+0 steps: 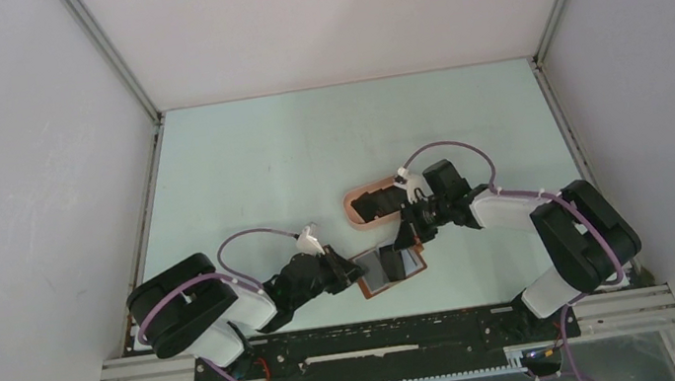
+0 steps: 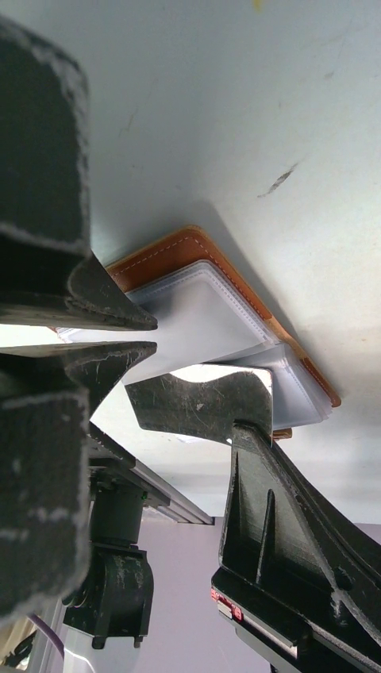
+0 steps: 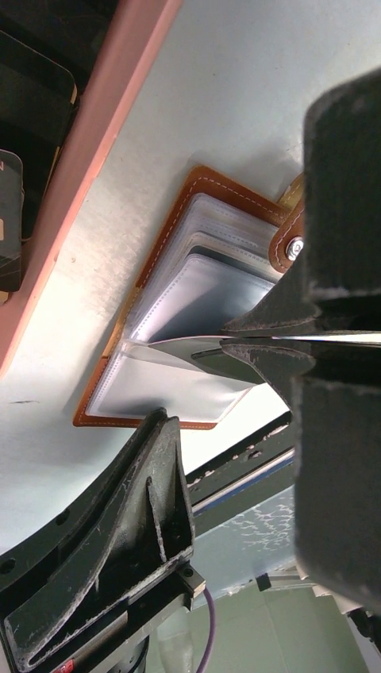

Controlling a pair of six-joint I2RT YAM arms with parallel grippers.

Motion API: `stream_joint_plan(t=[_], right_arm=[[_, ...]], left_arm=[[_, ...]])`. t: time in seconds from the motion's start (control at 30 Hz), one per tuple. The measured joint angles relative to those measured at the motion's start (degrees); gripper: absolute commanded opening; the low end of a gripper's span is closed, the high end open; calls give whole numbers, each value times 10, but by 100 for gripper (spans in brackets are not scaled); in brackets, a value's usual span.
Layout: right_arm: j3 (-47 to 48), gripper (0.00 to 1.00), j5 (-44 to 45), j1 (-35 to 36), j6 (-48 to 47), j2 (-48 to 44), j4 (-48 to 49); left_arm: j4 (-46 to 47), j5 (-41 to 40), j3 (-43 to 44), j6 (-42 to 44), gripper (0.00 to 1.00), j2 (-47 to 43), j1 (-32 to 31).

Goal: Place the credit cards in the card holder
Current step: Insert the credit card into the card holder.

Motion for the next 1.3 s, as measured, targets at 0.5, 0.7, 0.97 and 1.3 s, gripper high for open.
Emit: stream_joint_plan(t=[0.5,0.7,0.97,1.3], right_arm=[[19,0,0,3,-7,16,-21],[33,0,0,8,-11,29,-33],[47,0,2,15,-13,43,-44],[64,0,0,16,-12,66,-54]], left_arm=[[0,0,0,0,14,0,0],[1,1,2,0,14,3,0],[0,2,7,0,14,7,0],[1,3,8,0,14,9,0]])
